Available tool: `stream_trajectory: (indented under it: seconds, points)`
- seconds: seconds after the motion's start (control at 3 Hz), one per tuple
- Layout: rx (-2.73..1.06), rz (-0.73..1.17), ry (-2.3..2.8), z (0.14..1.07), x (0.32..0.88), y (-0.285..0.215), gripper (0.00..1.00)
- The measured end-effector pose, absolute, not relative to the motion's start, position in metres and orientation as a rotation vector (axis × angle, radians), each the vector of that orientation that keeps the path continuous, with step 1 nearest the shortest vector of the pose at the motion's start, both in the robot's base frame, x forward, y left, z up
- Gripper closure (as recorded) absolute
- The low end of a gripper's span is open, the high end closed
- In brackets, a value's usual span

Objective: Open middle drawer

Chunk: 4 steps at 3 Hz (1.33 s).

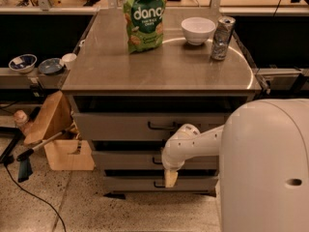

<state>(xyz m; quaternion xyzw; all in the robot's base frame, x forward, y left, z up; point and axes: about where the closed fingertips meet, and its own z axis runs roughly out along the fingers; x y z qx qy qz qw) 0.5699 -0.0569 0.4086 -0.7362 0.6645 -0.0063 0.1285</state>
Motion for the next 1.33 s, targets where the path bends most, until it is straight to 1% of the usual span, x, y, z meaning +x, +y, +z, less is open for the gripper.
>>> stream_trajectory:
  seconds: [0.33,0.67,1.0,1.33]
  points:
    - [-2.141,-0.018,1.932,0.4086,0.5699,-0.0569,0.39]
    - [-2.141,-0.018,1.932,0.4085,0.5699,-0.0568,0.70]
    - [-2.141,-0.018,1.932,0.4085,0.5699,-0.0568,0.93]
    - [-2.141,-0.018,1.932,0.4085,0.5699,-0.0568,1.00]
